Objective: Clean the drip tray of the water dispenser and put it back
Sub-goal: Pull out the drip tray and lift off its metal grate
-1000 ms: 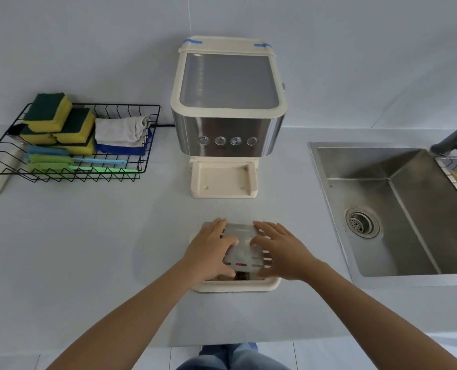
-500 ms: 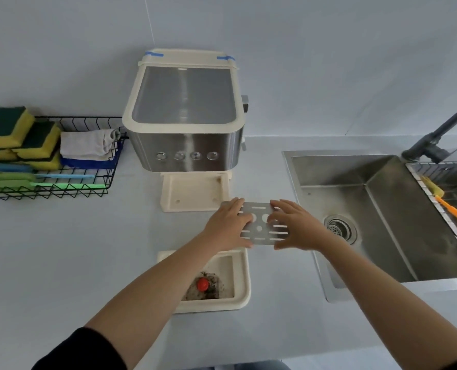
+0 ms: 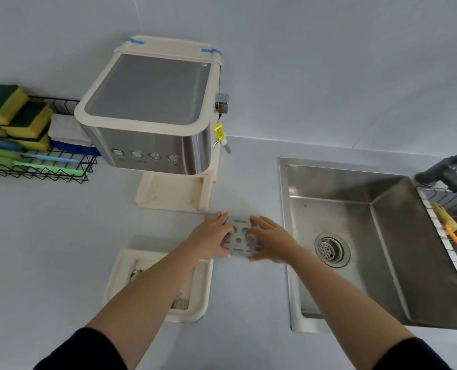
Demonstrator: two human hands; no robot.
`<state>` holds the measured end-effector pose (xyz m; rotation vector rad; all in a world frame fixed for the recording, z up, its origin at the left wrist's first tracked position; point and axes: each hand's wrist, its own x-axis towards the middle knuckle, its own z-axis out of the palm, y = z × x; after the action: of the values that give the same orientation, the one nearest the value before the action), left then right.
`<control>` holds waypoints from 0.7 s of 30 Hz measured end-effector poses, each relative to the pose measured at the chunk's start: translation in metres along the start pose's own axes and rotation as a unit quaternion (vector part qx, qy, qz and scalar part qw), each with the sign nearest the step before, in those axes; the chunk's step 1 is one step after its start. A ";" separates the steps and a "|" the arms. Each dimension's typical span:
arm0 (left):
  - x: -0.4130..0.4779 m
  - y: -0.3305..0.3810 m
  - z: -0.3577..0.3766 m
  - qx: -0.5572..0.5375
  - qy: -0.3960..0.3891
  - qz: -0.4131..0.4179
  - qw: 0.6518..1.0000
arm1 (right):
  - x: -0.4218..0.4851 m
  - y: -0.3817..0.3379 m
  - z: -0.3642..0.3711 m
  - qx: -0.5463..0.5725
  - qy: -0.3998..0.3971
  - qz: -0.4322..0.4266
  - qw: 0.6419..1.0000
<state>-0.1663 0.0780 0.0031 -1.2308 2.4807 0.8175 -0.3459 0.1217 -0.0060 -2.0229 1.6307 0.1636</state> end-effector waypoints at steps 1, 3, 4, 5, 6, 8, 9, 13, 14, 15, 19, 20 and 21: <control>0.000 0.000 0.000 -0.009 0.003 -0.002 1.000 | 0.001 0.002 0.002 0.006 0.003 -0.007 1.000; 0.000 -0.001 0.001 -0.024 0.010 -0.004 1.000 | 0.001 0.005 0.006 0.008 0.008 -0.017 1.000; 0.000 -0.003 0.001 -0.028 0.013 -0.004 1.000 | 0.001 0.006 0.007 0.010 0.009 -0.018 1.000; -0.001 -0.003 0.002 -0.029 0.014 -0.004 0.999 | 0.001 0.007 0.008 0.013 0.008 -0.016 1.000; -0.002 -0.003 0.002 -0.029 0.013 -0.005 0.999 | 0.001 0.007 0.009 0.014 0.005 -0.012 1.000; -0.004 -0.002 0.001 -0.028 0.012 -0.009 0.999 | 0.000 0.006 0.010 0.017 -0.002 -0.002 1.000; -0.006 -0.002 0.000 -0.031 0.012 -0.014 0.999 | 0.000 0.005 0.010 0.020 -0.004 0.006 1.000; -0.020 -0.008 -0.008 -0.059 0.032 -0.029 0.997 | -0.005 -0.006 0.008 0.022 0.001 0.022 1.000; -0.026 -0.012 -0.011 -0.067 0.042 -0.034 0.996 | -0.008 -0.012 0.007 0.030 0.006 0.019 0.999; -0.034 -0.017 -0.015 -0.074 0.053 -0.039 0.995 | -0.013 -0.019 0.006 0.045 0.011 0.015 0.999; -0.073 -0.052 -0.024 -0.092 0.097 -0.077 0.988 | -0.029 -0.052 0.011 0.114 0.016 0.000 0.993; -0.084 -0.063 -0.022 -0.094 0.109 -0.094 0.985 | -0.032 -0.060 0.015 0.132 0.008 0.001 0.991; -0.095 -0.073 -0.018 -0.100 0.119 -0.114 0.981 | -0.035 -0.067 0.021 0.146 -0.001 0.002 0.989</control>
<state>-0.0499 0.0935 0.0340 -1.7386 2.4167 0.9219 -0.2876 0.1708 0.0129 -1.7968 1.5570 -0.0696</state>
